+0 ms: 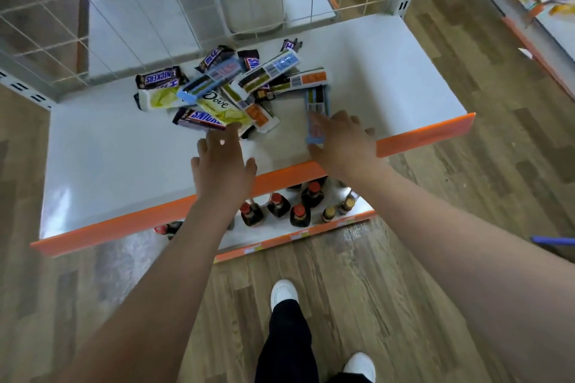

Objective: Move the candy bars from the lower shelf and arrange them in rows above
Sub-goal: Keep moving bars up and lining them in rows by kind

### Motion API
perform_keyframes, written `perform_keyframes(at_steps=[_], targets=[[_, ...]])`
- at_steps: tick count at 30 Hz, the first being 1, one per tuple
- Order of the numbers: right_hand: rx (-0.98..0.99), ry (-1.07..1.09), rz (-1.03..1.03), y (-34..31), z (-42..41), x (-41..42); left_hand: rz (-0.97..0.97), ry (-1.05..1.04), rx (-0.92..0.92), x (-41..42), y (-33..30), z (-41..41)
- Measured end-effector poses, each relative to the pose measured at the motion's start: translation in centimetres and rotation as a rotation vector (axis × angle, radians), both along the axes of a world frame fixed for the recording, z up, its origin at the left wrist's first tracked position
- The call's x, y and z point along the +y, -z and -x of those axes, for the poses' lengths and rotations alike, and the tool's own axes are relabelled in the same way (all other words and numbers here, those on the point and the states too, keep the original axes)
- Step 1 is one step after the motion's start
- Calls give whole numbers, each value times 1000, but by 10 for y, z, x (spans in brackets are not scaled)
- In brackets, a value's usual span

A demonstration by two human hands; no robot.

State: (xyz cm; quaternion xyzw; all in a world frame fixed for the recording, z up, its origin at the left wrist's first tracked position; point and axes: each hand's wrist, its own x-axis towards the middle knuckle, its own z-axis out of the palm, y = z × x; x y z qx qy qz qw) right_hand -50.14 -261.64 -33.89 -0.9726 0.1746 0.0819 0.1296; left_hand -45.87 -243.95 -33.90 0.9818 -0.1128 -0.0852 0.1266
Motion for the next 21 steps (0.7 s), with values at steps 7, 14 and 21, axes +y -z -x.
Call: perform_keyframes(at_steps=[7, 14, 21], targets=[[-57, 88, 300, 19, -17, 26, -16, -1, 93, -6, 8, -20], [56, 161, 67, 19, -26, 8, 191, -63, 166, -7, 7, -22], [-58, 148, -113, 17, -25, 13, 172, -24, 262, -22, 11, -9]])
